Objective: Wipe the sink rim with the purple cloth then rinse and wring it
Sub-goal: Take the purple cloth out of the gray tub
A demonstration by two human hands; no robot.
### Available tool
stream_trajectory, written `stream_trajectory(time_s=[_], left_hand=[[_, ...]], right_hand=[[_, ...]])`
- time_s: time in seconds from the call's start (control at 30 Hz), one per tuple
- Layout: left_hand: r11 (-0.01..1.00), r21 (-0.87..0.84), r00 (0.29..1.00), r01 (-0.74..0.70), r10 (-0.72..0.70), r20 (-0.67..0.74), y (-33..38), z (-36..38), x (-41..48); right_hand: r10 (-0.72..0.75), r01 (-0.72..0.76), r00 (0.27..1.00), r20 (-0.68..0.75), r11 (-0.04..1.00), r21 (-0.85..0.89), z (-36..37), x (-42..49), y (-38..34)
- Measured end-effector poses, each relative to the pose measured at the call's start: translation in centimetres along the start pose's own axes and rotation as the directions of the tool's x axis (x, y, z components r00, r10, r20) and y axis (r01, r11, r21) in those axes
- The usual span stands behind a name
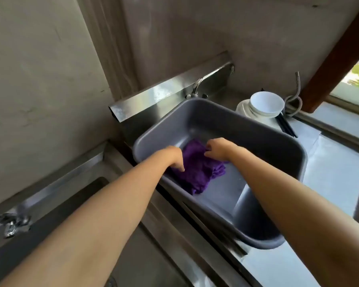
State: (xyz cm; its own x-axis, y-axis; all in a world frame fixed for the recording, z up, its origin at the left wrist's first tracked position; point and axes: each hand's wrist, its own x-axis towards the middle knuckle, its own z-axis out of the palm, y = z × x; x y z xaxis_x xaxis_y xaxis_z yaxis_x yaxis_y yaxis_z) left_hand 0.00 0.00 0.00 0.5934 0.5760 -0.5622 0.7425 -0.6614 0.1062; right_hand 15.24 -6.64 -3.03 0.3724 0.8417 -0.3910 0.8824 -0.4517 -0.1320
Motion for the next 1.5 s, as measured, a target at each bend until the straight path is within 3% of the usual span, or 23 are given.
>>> stream_trajectory(time_s=[0.27,0.4,0.57,0.67,0.77,0.9,1.03,1.17,1.27,1.5], left_hand=[[0.997,0.05,0.998,0.06,-0.061,0.021,0.0,0.6,2.0],[0.998,0.049,0.999,0.045,-0.045,0.006,-0.3,0.6,2.5],[0.988,-0.145,0.999,-0.048,0.044,-0.027,0.3,-1.5,1.9],[0.937,-0.302,0.983,-0.176,0.148,-0.113,0.3,-3.0,0.8],[0.887,-0.321,0.936,-0.332,0.268,-0.229,0.0,-4.4,-0.5],[0.783,-0.403,0.866,-0.475,0.334,-0.372,-0.3,-6.6,-3.2],[0.703,-0.469,0.824,-0.535,0.313,-0.471,-0.9,-8.9,-6.0],[0.543,-0.603,0.806,-0.584,0.296,-0.513,-2.4,-10.8,-8.6],[0.484,-0.641,0.795,-0.596,0.242,-0.556,-3.7,-11.7,-10.3],[0.514,-0.6,0.716,-0.613,0.039,-0.697,-8.0,-13.5,-14.9]], right_hand=[[0.128,-0.103,0.98,-0.155,0.982,0.156,2.3,2.2,-1.8],[0.164,-0.145,0.981,-0.102,0.974,0.176,3.1,2.7,-1.6],[0.144,-0.106,0.983,-0.116,0.952,0.286,2.5,3.1,-0.3],[-0.053,0.087,0.99,-0.129,0.96,0.267,1.1,3.3,0.8],[-0.33,0.353,0.935,-0.126,0.896,0.27,-0.9,3.1,1.3],[-0.383,0.417,0.909,-0.165,0.847,0.329,-4.0,1.2,0.9],[-0.269,0.337,0.941,-0.206,0.795,0.504,-7.4,-1.3,0.5],[-0.164,0.303,0.953,-0.256,0.589,0.749,-11.0,-3.5,-0.7],[-0.202,0.347,0.938,-0.282,0.535,0.77,-13.5,-5.1,-1.4],[-0.327,0.473,0.879,-0.348,0.499,0.726,-17.9,-8.8,-4.4]])
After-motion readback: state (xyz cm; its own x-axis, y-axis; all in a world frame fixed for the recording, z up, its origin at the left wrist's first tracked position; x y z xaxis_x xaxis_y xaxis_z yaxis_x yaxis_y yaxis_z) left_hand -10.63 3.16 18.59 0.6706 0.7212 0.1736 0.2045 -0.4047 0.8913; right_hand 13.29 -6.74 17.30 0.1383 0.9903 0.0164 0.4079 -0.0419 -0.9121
